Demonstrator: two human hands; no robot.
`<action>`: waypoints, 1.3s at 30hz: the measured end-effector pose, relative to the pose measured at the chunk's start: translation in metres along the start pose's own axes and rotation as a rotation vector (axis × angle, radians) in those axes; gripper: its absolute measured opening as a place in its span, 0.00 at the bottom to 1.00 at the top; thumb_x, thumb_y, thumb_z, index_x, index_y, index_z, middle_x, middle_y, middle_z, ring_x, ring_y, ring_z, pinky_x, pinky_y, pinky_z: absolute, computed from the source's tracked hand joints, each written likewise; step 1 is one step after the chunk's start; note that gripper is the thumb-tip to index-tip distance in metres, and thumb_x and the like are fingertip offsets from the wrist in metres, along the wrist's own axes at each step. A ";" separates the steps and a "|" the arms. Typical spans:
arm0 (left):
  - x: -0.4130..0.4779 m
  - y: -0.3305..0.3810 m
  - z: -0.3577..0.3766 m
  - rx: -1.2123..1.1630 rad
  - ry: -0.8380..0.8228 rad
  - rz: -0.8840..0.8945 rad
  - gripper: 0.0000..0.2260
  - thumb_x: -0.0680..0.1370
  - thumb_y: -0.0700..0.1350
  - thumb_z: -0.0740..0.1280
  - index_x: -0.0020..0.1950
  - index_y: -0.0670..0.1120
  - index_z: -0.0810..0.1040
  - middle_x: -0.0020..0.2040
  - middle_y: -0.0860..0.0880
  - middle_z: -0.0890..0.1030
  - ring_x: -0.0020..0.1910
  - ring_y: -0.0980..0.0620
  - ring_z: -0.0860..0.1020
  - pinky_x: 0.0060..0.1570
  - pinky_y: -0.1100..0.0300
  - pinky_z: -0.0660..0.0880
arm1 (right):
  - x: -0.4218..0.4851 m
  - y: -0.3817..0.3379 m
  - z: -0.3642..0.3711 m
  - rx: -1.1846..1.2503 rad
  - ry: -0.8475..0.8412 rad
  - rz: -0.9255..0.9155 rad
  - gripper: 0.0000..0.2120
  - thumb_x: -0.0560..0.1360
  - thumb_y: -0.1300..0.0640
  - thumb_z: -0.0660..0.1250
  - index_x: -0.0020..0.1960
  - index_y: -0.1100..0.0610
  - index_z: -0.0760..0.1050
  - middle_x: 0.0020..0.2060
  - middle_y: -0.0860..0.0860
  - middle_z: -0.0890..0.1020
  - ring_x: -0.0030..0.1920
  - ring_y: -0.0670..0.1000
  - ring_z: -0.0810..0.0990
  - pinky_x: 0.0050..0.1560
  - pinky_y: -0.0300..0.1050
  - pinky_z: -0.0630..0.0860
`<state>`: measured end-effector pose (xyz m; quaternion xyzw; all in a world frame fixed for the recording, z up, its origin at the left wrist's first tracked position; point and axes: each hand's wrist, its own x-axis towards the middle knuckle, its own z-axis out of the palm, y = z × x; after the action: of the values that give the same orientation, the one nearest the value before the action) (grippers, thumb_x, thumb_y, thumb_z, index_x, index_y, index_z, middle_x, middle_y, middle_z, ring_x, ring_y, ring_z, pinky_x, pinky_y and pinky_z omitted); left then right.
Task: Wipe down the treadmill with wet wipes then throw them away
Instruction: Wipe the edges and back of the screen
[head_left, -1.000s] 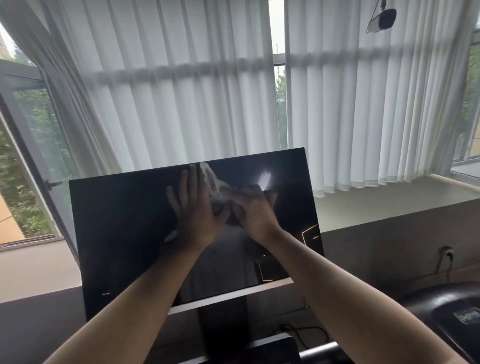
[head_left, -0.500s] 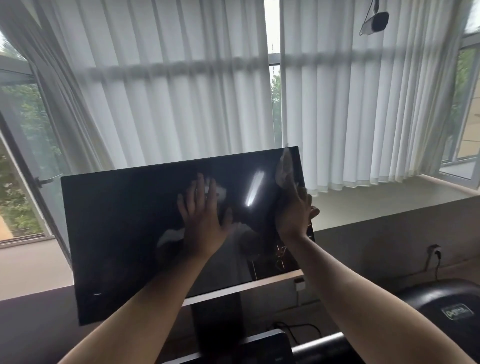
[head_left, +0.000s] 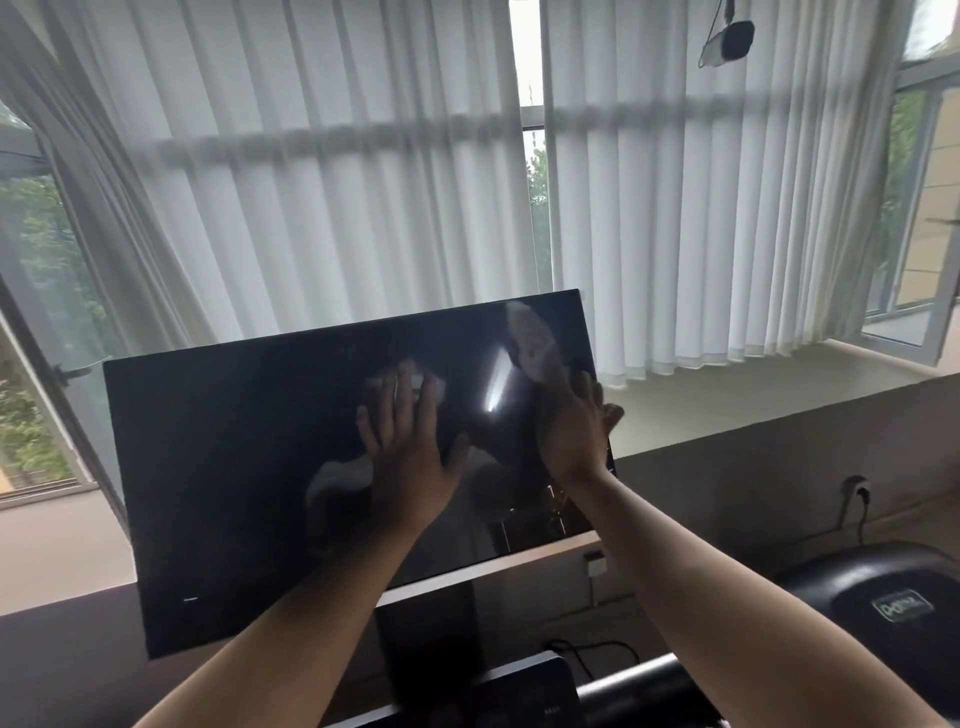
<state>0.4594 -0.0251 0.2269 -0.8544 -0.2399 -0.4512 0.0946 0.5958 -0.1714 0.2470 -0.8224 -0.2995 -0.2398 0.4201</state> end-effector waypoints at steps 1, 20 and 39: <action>0.000 0.001 0.000 -0.003 0.002 0.003 0.35 0.76 0.60 0.61 0.79 0.47 0.60 0.82 0.42 0.55 0.80 0.38 0.56 0.75 0.34 0.50 | 0.002 0.004 -0.003 0.012 -0.001 0.084 0.38 0.75 0.64 0.57 0.81 0.43 0.54 0.59 0.55 0.72 0.61 0.59 0.69 0.58 0.57 0.61; -0.006 -0.010 -0.001 -0.032 -0.034 0.067 0.41 0.72 0.64 0.62 0.80 0.45 0.61 0.82 0.43 0.56 0.81 0.40 0.54 0.76 0.37 0.47 | -0.021 -0.014 0.012 0.036 -0.067 -0.109 0.33 0.75 0.54 0.56 0.80 0.45 0.58 0.59 0.53 0.74 0.60 0.59 0.69 0.57 0.57 0.62; -0.009 -0.020 -0.003 -0.070 -0.021 0.129 0.38 0.74 0.62 0.66 0.77 0.40 0.65 0.81 0.40 0.59 0.82 0.42 0.52 0.77 0.42 0.45 | -0.040 -0.026 0.027 0.002 -0.143 -0.329 0.36 0.76 0.56 0.63 0.81 0.44 0.56 0.62 0.50 0.74 0.61 0.56 0.68 0.53 0.50 0.57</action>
<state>0.4425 -0.0116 0.2201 -0.8755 -0.1691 -0.4434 0.0911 0.5535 -0.1484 0.2216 -0.7768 -0.4593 -0.2457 0.3538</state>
